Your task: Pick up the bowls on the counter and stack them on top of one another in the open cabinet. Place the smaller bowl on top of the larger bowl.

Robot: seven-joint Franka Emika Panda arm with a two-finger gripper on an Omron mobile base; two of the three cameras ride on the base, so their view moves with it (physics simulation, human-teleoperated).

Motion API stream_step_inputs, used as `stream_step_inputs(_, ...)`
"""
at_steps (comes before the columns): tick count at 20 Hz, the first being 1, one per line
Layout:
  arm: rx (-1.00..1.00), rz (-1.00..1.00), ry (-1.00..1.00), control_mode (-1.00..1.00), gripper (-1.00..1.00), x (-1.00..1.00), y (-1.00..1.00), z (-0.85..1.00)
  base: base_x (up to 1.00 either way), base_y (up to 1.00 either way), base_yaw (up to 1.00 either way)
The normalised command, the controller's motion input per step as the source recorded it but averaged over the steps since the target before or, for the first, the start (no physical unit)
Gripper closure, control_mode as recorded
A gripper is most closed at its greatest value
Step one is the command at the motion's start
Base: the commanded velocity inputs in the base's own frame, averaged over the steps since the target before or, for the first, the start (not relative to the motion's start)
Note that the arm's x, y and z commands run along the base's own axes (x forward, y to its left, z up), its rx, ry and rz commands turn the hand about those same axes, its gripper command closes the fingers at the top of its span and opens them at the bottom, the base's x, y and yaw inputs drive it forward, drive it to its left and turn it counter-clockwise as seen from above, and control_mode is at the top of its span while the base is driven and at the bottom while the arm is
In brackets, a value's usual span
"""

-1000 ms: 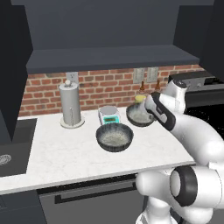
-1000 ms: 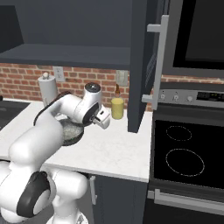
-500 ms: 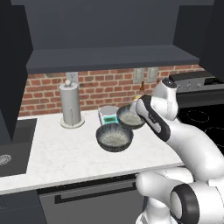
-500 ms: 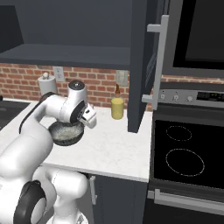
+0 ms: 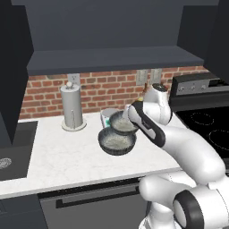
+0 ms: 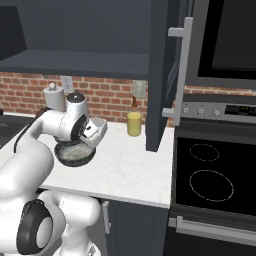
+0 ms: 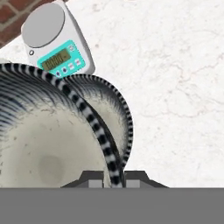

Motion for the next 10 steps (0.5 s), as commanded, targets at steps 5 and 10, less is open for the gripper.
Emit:
stream_step_inputs(5, 0.00, 0.00, 0.03, -1.00, 1.00, -0.03, 0.27, -0.14, 0.00, 0.00, 0.00)
stream_step_inputs(10, 0.00, 0.00, 0.00, -1.00, 1.00, -0.01, 0.04, -0.21, 0.00, 0.00, 0.00)
